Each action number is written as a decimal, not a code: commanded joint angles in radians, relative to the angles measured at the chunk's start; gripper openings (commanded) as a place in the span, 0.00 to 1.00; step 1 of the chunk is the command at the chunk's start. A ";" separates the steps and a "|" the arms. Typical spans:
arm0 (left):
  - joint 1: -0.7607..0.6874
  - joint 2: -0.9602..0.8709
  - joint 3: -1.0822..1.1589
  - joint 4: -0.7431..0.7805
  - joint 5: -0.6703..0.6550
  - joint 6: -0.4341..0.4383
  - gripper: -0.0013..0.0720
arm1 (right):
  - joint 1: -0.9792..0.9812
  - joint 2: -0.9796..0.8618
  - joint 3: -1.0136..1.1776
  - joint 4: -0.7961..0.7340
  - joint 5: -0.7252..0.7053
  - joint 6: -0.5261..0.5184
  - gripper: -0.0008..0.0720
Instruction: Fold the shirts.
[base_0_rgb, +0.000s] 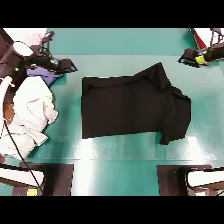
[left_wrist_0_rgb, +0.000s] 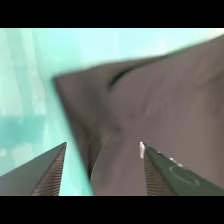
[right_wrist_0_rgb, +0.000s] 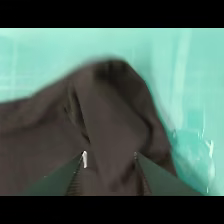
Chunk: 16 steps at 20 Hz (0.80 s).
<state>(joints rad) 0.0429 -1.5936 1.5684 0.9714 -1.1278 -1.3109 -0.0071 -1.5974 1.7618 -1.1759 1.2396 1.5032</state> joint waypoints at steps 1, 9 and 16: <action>0.084 0.039 -0.035 -0.005 -0.218 0.002 0.75 | -0.081 0.069 -0.011 -0.002 0.174 -0.016 0.37; 0.085 0.456 -0.867 -0.028 -0.121 0.036 0.75 | -0.146 0.441 -0.472 -0.001 0.164 -0.031 0.37; 0.085 0.579 -1.161 -0.211 -0.084 0.117 0.75 | -0.145 0.554 -0.609 0.007 0.122 -0.030 0.37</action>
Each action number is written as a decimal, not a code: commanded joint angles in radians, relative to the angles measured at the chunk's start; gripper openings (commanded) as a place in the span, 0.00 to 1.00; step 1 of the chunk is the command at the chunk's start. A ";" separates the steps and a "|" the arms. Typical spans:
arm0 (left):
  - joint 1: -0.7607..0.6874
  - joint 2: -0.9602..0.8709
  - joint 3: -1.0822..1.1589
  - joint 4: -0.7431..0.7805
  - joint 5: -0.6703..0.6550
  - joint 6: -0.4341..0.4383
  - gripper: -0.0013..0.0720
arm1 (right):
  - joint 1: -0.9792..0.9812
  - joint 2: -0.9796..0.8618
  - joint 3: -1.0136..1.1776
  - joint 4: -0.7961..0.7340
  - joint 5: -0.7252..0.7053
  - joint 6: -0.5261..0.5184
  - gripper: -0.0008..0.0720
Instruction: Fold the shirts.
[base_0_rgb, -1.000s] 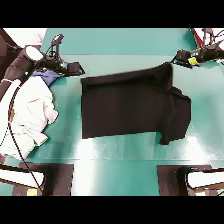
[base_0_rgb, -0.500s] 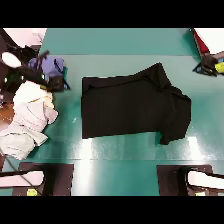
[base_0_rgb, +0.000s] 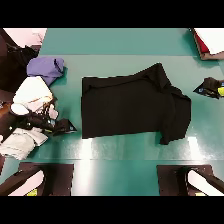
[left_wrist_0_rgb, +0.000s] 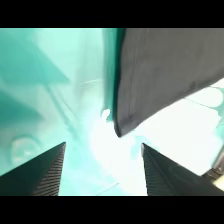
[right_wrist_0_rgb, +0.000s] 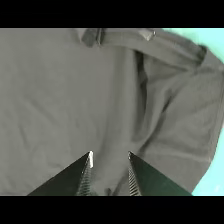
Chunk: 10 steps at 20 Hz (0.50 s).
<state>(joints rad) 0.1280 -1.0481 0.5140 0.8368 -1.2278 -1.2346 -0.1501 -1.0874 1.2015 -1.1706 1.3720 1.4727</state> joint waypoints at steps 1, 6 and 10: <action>0.000 0.034 -0.126 -0.096 0.030 0.050 0.75 | -0.002 0.050 -0.049 0.002 -0.010 0.000 0.37; -0.020 0.030 -0.150 -0.132 0.113 0.064 0.75 | -0.002 0.080 -0.048 0.002 -0.021 0.001 0.37; -0.219 0.029 -0.150 -0.141 0.272 0.017 0.75 | -0.002 0.080 -0.048 0.003 -0.018 0.021 0.37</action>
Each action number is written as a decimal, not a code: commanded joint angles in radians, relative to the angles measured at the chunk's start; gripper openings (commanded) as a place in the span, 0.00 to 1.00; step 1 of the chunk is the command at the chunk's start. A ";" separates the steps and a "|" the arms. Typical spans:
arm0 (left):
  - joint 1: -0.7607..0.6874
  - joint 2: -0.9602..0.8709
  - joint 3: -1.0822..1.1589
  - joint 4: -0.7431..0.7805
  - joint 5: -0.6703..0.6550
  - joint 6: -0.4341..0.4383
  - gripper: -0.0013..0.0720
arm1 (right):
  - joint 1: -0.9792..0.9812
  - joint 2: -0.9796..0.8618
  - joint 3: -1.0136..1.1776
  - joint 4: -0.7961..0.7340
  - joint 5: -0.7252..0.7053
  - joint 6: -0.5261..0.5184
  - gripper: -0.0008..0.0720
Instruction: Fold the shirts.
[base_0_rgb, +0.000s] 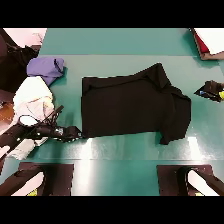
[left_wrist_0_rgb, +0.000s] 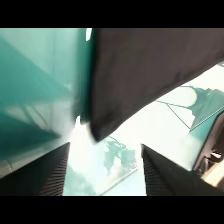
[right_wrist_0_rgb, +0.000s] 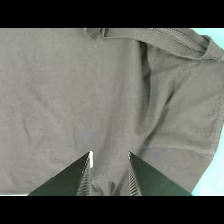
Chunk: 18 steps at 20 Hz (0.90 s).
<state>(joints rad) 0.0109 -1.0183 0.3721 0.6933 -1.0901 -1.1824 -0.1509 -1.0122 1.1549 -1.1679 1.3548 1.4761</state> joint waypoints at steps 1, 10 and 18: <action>-0.121 -0.001 -0.008 0.002 0.170 -0.062 0.75 | -0.001 0.005 -0.002 0.000 0.001 0.019 0.37; -0.122 -0.001 -0.002 -0.026 0.169 -0.031 0.08 | -0.001 0.005 -0.002 -0.005 0.018 0.019 0.27; -0.014 0.005 0.408 0.224 0.019 -0.048 0.05 | -0.228 0.005 -0.253 -0.033 0.086 -0.013 0.20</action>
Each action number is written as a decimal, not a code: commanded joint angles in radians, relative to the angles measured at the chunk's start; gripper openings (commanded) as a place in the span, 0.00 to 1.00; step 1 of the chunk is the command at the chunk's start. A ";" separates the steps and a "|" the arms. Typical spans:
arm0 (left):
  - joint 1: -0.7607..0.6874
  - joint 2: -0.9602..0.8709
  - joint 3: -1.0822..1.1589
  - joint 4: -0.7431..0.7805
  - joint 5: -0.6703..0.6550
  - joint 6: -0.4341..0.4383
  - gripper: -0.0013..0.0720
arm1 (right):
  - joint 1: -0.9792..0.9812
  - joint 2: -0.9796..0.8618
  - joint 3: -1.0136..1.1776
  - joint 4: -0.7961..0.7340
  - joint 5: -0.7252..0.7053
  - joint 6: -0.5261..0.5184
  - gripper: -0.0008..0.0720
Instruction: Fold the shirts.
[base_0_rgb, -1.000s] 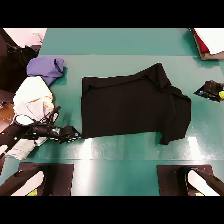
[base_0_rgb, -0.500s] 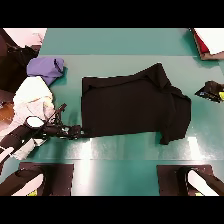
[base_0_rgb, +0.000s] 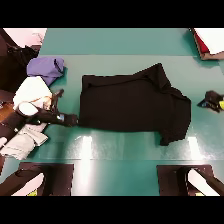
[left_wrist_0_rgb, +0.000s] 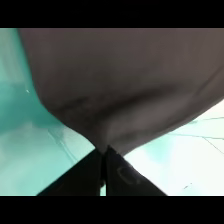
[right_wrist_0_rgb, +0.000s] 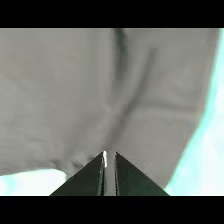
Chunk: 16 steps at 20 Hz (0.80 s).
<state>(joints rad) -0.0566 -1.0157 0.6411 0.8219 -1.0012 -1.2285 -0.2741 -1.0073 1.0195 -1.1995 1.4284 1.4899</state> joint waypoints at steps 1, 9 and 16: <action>0.092 0.002 0.179 0.104 -0.079 -0.002 0.05 | -0.158 -0.001 -0.176 0.023 0.008 -0.058 0.60; 0.161 -0.002 0.220 0.101 -0.108 -0.003 0.05 | -0.274 -0.118 -0.410 0.163 -0.188 -0.204 0.43; 0.161 -0.002 0.220 0.098 -0.121 -0.006 0.05 | -0.215 -0.246 -0.409 0.285 -0.248 -0.247 0.43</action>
<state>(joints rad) 0.1032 -1.0164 0.8597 0.9207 -1.1191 -1.2320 -0.5228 -1.2133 0.6170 -0.9344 1.2285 1.2602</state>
